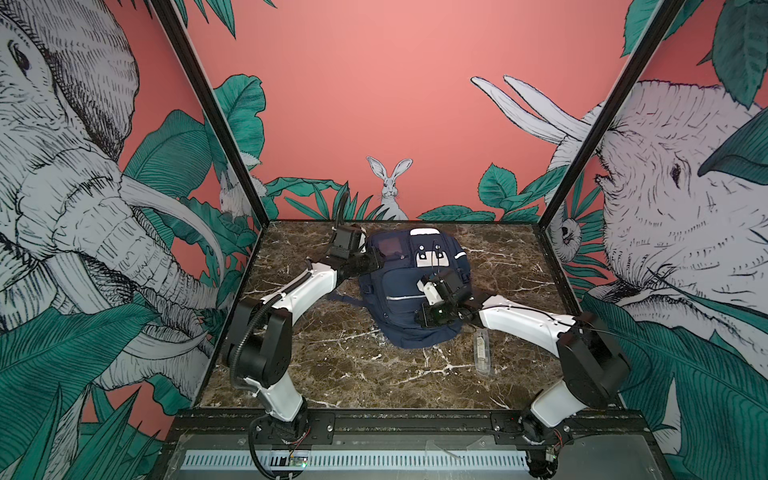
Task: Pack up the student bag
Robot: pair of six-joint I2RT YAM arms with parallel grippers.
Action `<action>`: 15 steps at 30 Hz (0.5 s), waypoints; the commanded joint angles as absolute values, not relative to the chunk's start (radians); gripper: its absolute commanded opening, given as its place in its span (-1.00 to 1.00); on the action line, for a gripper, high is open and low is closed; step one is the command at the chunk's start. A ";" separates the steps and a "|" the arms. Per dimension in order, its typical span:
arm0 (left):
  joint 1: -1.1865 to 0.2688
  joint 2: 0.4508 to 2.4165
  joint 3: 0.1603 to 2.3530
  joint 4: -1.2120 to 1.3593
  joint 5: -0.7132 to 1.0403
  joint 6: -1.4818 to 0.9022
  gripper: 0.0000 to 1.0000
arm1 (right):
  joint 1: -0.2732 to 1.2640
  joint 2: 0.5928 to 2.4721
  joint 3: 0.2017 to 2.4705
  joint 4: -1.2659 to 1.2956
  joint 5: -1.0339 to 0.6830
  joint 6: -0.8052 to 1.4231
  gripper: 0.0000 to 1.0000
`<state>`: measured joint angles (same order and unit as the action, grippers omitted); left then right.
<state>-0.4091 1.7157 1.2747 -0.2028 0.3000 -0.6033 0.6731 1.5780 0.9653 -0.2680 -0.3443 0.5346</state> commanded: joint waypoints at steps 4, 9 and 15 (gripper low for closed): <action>-0.440 1.840 1.424 -0.387 0.424 -0.411 -0.01 | 0.604 1.559 0.962 -0.304 -0.340 0.463 -1.00; -0.458 1.893 1.491 -0.429 0.460 -0.359 -0.03 | 0.589 1.568 0.977 -0.325 -0.351 0.439 -1.00; -0.472 1.951 1.554 -0.483 0.479 -0.317 -0.07 | 0.582 1.571 0.981 -0.333 -0.357 0.430 -1.00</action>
